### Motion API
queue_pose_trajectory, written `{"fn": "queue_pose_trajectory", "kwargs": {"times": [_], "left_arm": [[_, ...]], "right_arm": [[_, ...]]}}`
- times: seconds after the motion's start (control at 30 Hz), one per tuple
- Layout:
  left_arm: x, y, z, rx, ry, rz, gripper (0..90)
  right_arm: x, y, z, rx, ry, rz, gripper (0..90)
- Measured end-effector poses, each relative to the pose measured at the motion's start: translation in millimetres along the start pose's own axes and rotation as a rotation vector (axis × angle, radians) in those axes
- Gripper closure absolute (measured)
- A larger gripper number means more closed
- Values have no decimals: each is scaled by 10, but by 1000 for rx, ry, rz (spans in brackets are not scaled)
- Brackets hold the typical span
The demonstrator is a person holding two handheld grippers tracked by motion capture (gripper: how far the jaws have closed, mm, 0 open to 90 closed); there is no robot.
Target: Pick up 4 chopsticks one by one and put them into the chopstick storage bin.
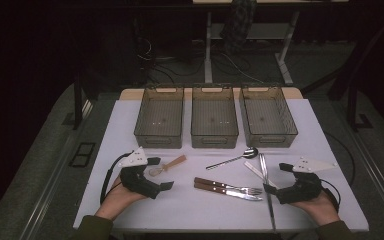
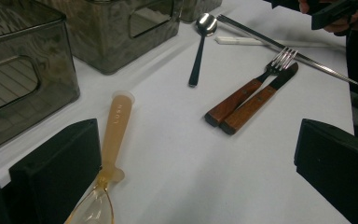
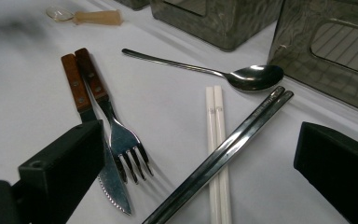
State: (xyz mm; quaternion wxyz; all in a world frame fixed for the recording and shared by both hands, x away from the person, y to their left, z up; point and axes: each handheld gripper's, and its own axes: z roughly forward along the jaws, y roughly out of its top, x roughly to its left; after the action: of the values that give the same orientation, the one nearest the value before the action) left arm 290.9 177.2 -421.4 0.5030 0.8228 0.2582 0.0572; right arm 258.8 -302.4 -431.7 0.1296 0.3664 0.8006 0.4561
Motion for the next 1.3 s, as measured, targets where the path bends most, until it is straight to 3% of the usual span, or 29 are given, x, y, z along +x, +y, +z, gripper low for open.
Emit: {"fn": "queue_pose_trajectory", "kwargs": {"times": [0.5, 0.57, 0.87, 1.23, 1.27, 1.3], "left_arm": [[-38, -30, -15, 0, 10, 1, 0], [-48, -32, -18, -1, 9, 4, 0], [-46, -27, -2, 0, 6, 3, 0], [-46, -27, -1, 2, 11, 5, 0], [-44, -27, 0, 3, 11, 4, 0], [-44, -28, 2, 2, 11, 4, 0]], "right_arm": [[1, 71, -24, 39, -59, 40, 18], [15, 135, -36, 26, -71, 50, 53], [-53, 199, -23, -12, -88, 74, 54], [-105, 289, 128, 19, -114, 93, 67], [-111, 297, 144, 26, -117, 98, 73], [-128, 304, 165, 33, -127, 95, 156]]}}
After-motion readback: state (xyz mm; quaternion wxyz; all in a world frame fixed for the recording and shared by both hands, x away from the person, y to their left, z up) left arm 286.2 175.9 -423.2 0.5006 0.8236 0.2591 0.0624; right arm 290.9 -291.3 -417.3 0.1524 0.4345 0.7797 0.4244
